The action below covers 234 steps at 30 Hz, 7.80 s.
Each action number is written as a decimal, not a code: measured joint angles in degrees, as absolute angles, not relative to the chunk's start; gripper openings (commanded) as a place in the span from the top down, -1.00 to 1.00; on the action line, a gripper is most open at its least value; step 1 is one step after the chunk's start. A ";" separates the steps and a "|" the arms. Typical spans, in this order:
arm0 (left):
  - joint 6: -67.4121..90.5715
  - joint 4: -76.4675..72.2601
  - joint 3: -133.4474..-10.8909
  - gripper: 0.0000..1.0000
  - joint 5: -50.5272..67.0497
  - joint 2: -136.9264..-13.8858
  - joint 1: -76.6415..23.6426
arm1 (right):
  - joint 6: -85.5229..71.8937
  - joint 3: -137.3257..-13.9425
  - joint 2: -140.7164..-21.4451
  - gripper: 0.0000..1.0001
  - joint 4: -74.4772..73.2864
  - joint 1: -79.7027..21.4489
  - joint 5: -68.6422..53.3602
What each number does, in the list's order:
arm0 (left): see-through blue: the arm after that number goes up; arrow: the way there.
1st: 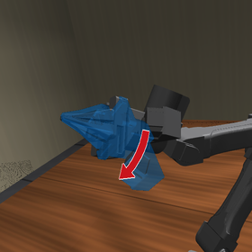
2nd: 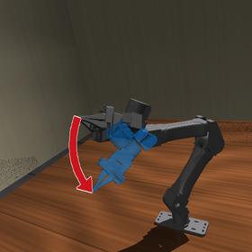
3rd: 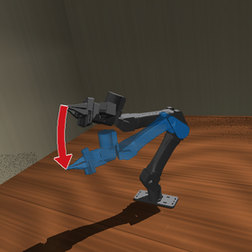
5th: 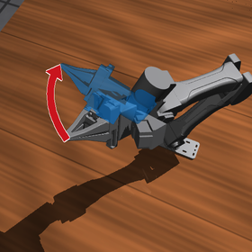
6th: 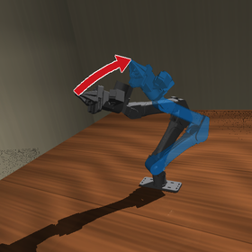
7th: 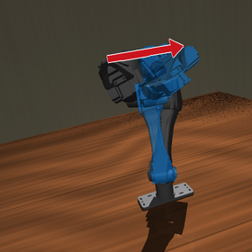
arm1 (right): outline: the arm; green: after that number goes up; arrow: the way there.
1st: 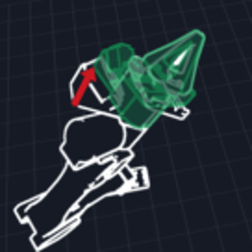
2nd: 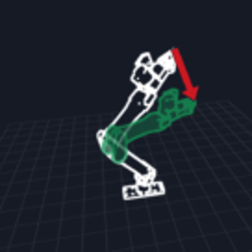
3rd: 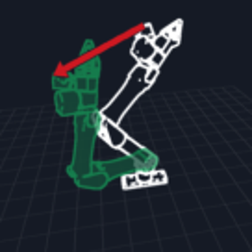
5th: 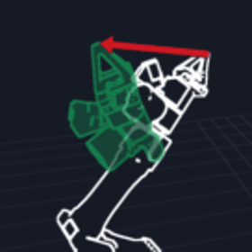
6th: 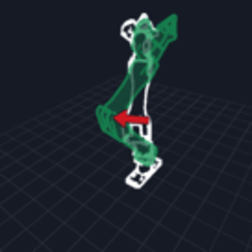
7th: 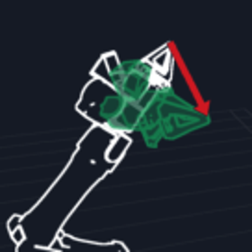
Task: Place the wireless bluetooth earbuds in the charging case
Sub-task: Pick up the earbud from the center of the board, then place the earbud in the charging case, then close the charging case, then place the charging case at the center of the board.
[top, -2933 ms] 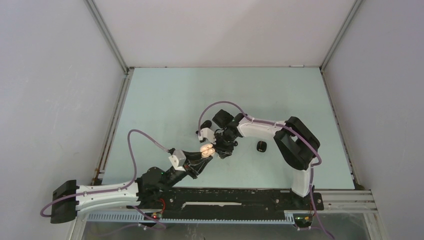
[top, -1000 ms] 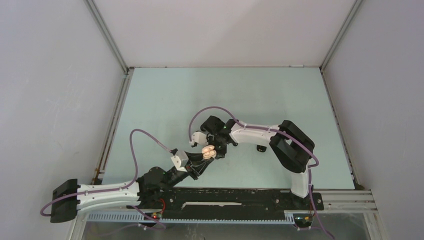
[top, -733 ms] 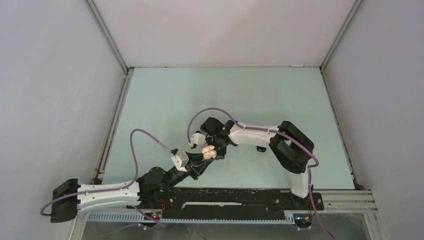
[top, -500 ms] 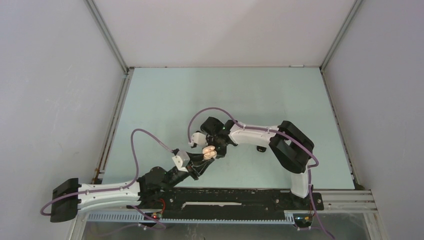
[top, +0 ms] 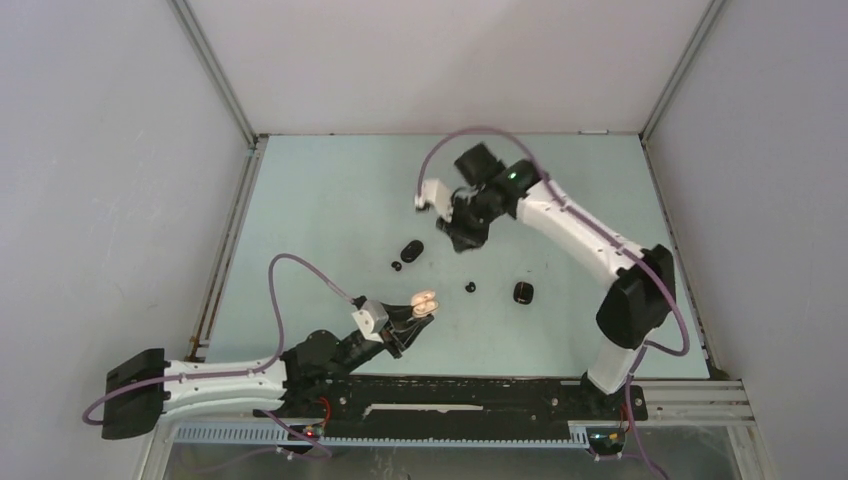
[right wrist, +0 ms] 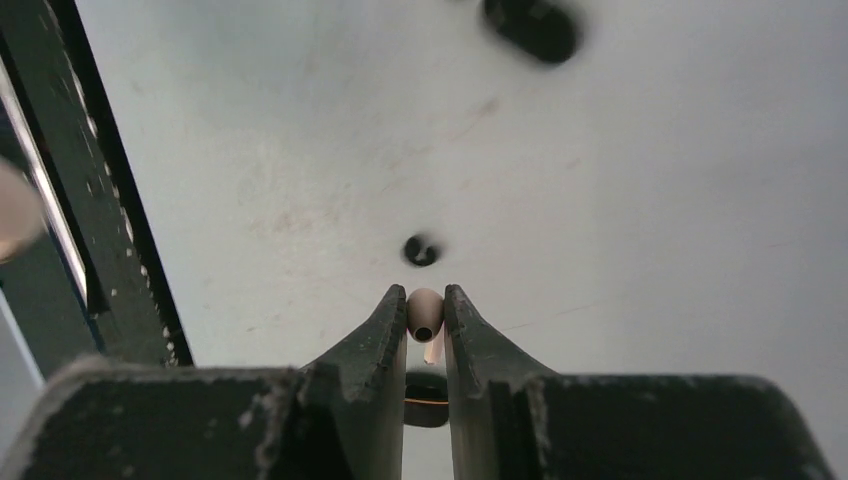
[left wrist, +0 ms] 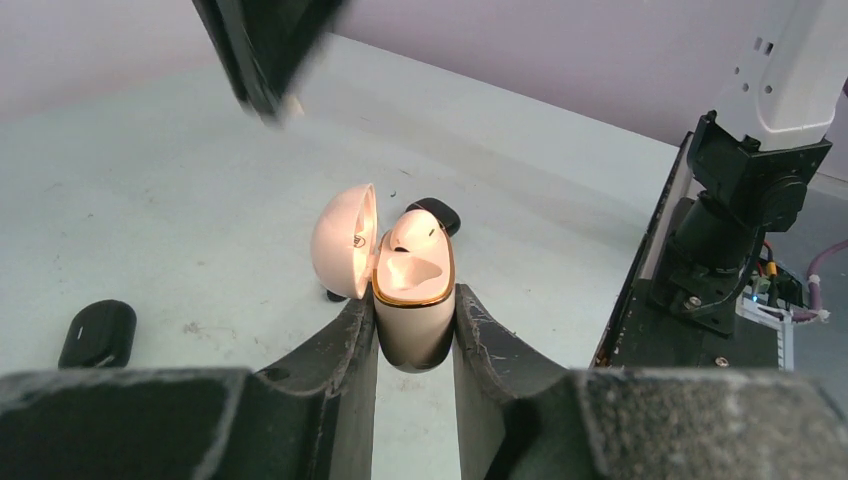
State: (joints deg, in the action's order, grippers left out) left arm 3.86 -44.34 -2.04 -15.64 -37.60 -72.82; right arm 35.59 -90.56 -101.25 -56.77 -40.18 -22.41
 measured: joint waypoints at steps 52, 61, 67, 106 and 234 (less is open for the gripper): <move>7.55 -77.76 -18.46 1.00 -5.37 -66.52 -72.34 | -2.02 -49.39 -48.58 1.00 5.96 -48.51 -38.39; 7.60 -77.97 -18.46 1.00 -5.37 -65.98 -72.34 | -2.02 -48.47 -48.56 1.00 7.03 -48.95 -38.61; 7.60 -77.97 -18.46 1.00 -5.37 -65.98 -72.34 | -2.13 -47.57 -48.56 1.00 8.05 -49.19 -38.63; 7.55 -77.52 -18.44 1.00 -6.85 -63.72 -72.34 | -1.26 -45.47 -46.78 0.93 10.68 -48.99 -38.11; 16.38 -47.09 -20.56 0.66 -10.61 -66.83 -71.11 | 29.65 -75.61 -61.63 -0.73 -64.14 -20.80 -46.46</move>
